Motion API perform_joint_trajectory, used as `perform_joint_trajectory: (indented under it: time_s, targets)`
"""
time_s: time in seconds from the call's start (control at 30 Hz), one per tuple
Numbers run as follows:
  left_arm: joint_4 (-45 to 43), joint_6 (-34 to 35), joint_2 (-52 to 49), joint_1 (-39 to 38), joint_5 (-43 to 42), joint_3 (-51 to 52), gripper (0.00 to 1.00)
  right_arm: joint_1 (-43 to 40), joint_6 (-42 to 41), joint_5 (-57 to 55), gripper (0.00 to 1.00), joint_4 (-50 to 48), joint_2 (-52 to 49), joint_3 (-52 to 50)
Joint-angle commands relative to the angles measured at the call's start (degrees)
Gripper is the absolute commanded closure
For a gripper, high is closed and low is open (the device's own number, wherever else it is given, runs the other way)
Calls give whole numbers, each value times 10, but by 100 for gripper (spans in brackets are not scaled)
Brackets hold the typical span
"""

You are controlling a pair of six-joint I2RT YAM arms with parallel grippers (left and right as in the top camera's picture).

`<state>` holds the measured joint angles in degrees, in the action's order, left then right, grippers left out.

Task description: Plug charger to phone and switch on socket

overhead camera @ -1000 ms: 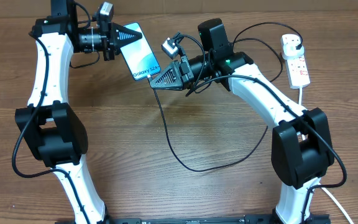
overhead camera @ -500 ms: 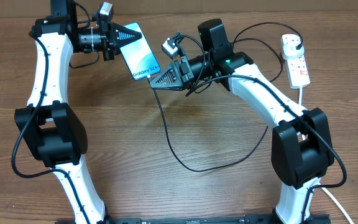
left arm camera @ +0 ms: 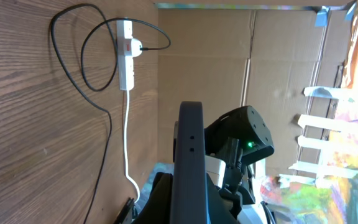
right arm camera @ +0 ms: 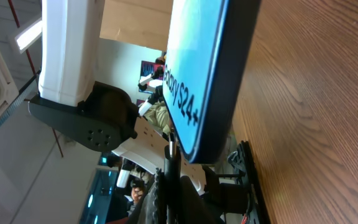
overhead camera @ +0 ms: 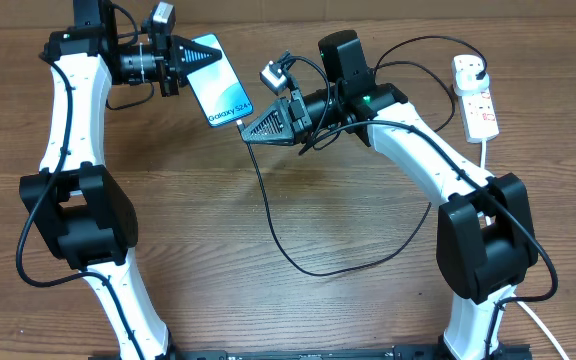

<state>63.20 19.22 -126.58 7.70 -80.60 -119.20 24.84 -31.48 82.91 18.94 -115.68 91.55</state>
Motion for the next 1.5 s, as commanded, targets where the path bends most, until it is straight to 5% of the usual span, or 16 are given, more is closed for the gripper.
perform_joint_trajectory:
  time_s: [0.0,1.47]
  targets:
    - [-1,7,3,0,-35,-8,96,0,0,-3,96,-2,0,3]
    - [-1,5,3,-26,-15,-8,96,3,-1,-6,96,-2,0,3]
